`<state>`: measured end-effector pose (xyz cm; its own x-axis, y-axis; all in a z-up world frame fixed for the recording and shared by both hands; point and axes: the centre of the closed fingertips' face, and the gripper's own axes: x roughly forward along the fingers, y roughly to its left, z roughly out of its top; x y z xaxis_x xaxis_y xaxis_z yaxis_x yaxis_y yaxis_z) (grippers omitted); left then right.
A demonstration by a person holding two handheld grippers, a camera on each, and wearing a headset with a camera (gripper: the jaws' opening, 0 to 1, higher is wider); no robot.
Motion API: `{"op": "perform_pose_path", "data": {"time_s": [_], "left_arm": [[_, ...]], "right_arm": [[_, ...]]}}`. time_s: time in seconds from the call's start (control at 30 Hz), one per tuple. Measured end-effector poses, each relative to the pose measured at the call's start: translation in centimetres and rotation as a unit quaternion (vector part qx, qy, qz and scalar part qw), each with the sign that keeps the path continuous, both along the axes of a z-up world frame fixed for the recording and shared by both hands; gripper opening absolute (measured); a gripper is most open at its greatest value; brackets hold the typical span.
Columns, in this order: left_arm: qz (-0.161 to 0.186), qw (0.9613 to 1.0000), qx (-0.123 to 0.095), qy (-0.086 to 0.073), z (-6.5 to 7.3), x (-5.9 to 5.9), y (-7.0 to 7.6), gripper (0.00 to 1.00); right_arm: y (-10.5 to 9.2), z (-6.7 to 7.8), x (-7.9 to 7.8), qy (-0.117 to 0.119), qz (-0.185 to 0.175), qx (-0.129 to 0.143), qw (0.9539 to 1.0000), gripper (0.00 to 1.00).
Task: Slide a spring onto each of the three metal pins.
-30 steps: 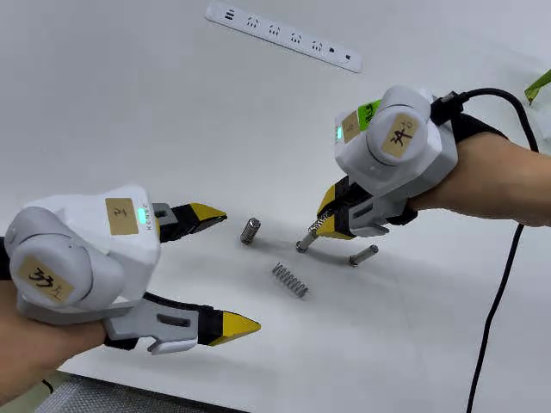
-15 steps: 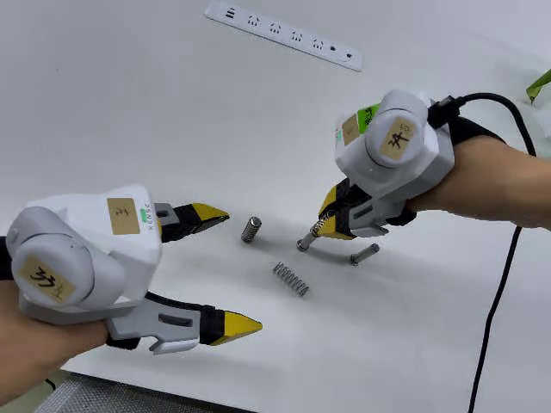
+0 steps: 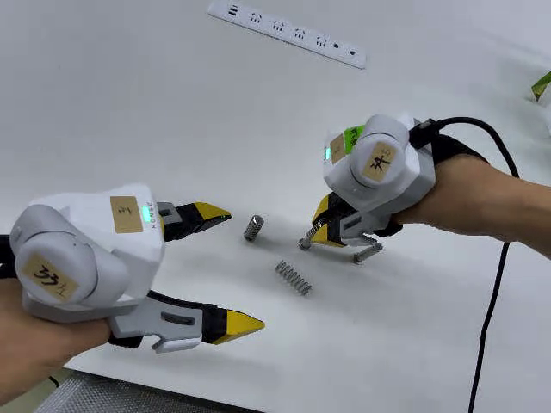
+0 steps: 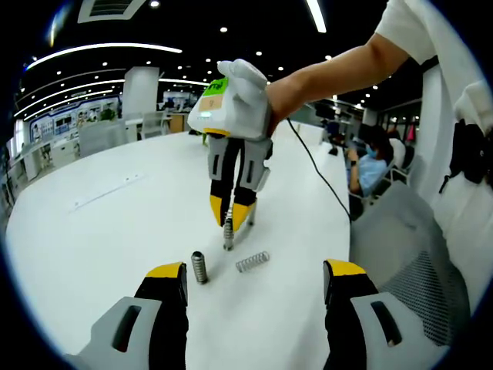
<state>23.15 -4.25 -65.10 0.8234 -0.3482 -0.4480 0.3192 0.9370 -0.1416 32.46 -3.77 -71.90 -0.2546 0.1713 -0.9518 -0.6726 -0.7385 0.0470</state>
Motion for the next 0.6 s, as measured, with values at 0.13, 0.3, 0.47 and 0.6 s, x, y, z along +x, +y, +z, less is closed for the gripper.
{"op": "perform_pose_path", "data": {"time_s": [0.13,0.3,0.47,0.6], "left_arm": [[0.000,1.0000,0.000,0.001,-0.1,0.0,0.1,0.73],[0.001,1.0000,0.000,0.002,-0.1,-0.1,0.2,0.73],[0.000,1.0000,0.001,0.002,-0.1,0.0,0.1,0.73],[-0.001,1.0000,0.000,0.003,0.0,0.0,0.0,0.73]], "right_arm": [[0.1,-0.8,0.0,-0.003,0.001,0.001,1.0000,0.12],[0.0,-1.4,0.0,-0.007,0.004,0.000,1.0000,0.12],[0.0,-1.7,0.0,-0.011,0.008,0.001,0.9999,0.12],[-0.1,-1.9,0.0,-0.012,0.010,0.000,0.9999,0.12]]}}
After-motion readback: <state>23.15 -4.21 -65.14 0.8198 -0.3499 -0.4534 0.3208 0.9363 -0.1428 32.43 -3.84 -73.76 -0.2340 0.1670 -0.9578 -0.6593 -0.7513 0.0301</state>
